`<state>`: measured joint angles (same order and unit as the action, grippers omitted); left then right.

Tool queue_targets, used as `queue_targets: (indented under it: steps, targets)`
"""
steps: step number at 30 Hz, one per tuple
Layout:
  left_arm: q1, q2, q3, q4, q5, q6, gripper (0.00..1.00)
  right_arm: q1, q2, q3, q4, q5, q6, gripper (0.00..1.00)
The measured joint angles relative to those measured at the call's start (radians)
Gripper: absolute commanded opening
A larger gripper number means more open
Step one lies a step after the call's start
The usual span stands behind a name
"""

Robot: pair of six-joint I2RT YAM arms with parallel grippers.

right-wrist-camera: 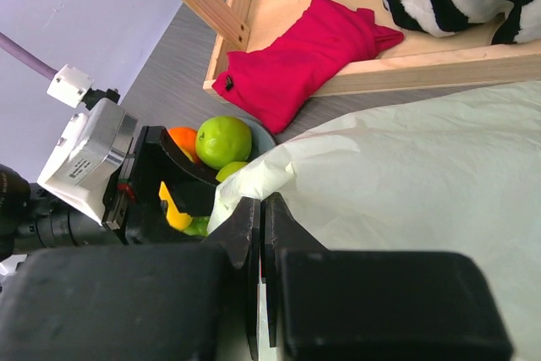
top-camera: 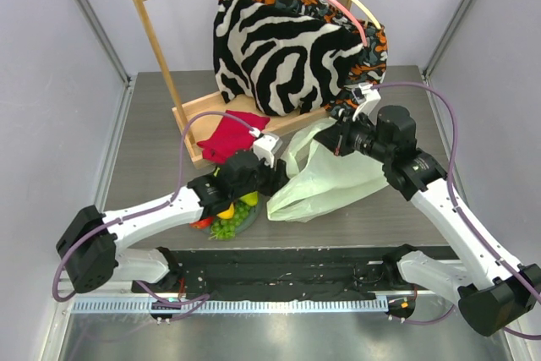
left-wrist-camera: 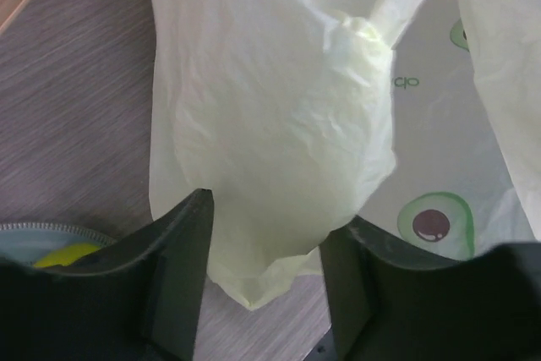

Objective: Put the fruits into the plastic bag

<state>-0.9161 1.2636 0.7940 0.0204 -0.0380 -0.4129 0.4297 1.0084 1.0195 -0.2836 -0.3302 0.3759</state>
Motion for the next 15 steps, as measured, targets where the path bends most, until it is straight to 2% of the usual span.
queue_targets:
  steps: [1, 3, 4, 6, 13, 15]
  targets:
    - [0.0, 0.008, -0.001, 0.013, -0.002, -0.002, 0.38, 0.0, 0.0, -0.004, 0.001, -0.002, 0.002, 0.01]
    - [-0.001, 0.027, -0.001, 0.044, 0.0, 0.0, 0.25, -0.001, 0.0, -0.008, 0.002, -0.006, 0.002, 0.01]
    - [0.0, 0.034, -0.001, 0.056, 0.003, -0.002, 0.11, -0.002, 0.0, -0.009, 0.002, -0.008, 0.003, 0.01]
    - [-0.001, 0.044, -0.001, 0.081, 0.012, 0.0, 0.0, -0.002, 0.0, -0.01, 0.002, -0.013, 0.003, 0.01]
    - [0.003, 0.019, 0.039, 0.07, 0.059, 0.026, 0.0, -0.002, 0.044, -0.009, 0.002, -0.008, -0.012, 0.02]
    - [0.005, -0.017, 0.065, 0.044, 0.075, 0.031, 0.0, -0.002, 0.069, -0.009, -0.002, -0.004, -0.017, 0.16]
